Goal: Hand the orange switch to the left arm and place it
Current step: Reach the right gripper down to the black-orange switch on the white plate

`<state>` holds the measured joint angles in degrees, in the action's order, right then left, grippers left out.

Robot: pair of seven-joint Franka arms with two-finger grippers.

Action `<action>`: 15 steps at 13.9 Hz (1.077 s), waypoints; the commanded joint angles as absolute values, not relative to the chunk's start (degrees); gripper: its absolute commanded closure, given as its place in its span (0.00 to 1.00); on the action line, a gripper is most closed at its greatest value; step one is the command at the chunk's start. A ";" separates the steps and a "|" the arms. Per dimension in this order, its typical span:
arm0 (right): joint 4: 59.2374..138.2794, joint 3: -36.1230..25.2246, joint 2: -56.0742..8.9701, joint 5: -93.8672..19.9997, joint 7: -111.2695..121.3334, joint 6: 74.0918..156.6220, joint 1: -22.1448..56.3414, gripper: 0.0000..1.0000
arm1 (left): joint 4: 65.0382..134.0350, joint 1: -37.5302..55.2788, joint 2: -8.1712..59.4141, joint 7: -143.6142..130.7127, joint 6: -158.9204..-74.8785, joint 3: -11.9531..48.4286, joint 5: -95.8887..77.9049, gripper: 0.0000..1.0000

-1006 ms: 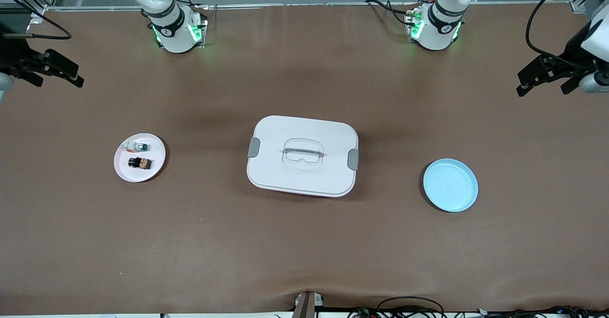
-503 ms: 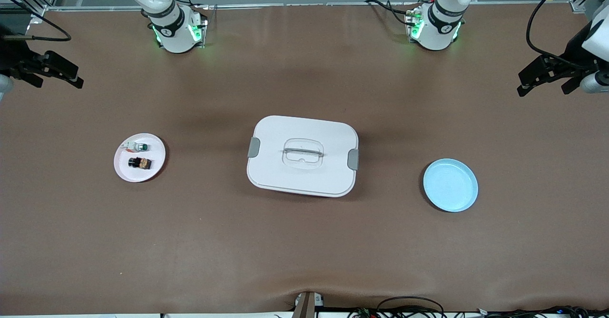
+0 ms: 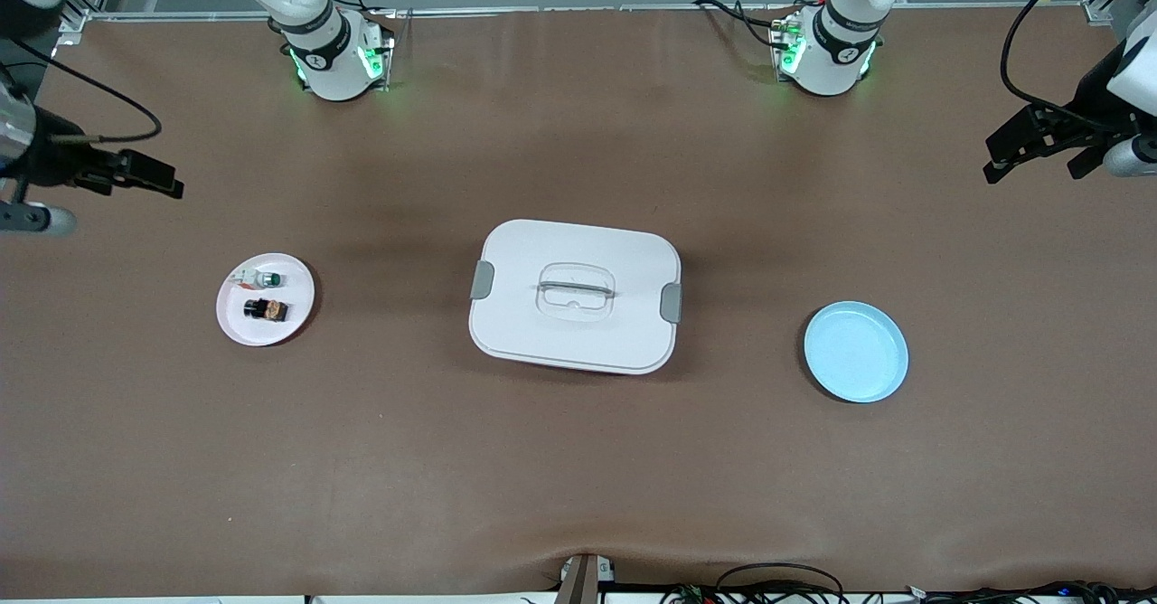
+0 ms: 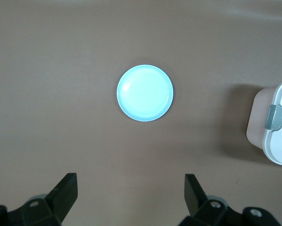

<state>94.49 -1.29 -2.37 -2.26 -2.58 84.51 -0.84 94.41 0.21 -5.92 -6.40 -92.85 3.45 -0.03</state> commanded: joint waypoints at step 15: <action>104.48 -0.62 -12.66 -2.46 -2.29 104.47 -5.80 0.00 | 93.69 -0.52 -6.06 -5.63 -91.93 3.43 -1.14 0.00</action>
<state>100.02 -1.38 -13.61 -2.23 -2.42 100.04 -4.43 94.35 0.13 -5.92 -6.40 -92.85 3.44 -0.04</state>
